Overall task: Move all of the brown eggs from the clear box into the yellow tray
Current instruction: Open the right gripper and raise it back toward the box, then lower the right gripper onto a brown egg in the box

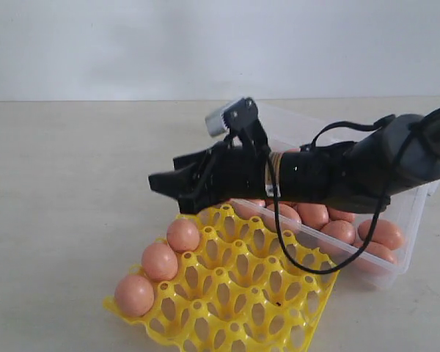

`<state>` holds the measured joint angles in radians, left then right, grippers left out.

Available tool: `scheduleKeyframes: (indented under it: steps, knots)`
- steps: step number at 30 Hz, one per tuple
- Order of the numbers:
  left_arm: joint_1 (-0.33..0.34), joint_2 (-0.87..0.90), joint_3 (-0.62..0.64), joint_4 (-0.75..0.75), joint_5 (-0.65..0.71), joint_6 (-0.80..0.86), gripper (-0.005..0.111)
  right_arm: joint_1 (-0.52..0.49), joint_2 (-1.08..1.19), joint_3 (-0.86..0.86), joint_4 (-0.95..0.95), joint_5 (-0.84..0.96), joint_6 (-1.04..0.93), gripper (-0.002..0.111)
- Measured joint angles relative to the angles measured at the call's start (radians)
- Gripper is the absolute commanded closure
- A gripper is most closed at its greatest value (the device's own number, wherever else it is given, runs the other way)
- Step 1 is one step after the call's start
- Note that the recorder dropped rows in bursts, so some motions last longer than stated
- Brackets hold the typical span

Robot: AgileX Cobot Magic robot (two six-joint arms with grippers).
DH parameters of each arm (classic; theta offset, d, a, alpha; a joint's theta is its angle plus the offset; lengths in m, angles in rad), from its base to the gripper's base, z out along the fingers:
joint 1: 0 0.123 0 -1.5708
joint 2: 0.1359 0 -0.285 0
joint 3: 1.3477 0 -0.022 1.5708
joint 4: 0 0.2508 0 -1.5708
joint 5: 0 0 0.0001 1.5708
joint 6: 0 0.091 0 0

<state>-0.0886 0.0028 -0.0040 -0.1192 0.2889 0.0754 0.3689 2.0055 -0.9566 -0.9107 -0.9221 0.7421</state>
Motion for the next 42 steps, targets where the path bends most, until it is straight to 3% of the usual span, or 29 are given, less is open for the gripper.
scheduleKeyframes:
  steps: [4, 11, 16, 18, 22, 25, 32, 42]
  knots:
    - [0.000, 0.000, 0.000, 0.000, 0.000, 0.000, 0.103, 0.000, -0.146, 0.000, 0.049, 0.112, -0.006, 0.108]
    - [0.000, 0.000, 0.000, 0.000, 0.000, 0.000, 0.103, 0.000, -0.395, 0.000, -0.122, 0.695, 0.085, 0.107]
    - [0.000, 0.000, 0.000, 0.000, 0.000, 0.000, 0.103, 0.000, -0.520, 0.000, -0.092, 1.163, 0.108, 0.107]
    - [0.000, 0.000, 0.000, 0.000, 0.000, 0.000, 0.103, 0.000, -0.538, 0.000, -0.020, 1.306, 0.007, 0.107]
    - [0.000, 0.000, 0.000, 0.000, 0.000, 0.000, 0.103, 0.000, -0.517, -0.028, 0.214, 1.660, -0.432, 0.107]
    - [0.000, 0.000, 0.000, 0.000, 0.000, 0.000, 0.103, 0.000, -0.466, -0.053, 0.286, 1.827, -0.603, 0.107]
    - [0.000, 0.000, 0.000, 0.000, -0.002, 0.000, 0.103, -0.042, -0.375, -0.167, 0.421, 1.924, -0.670, 0.107]
    - [0.000, 0.000, 0.000, 0.000, -0.002, 0.000, 0.103, -0.207, -0.274, -0.377, 0.840, 1.997, -0.882, 0.107]
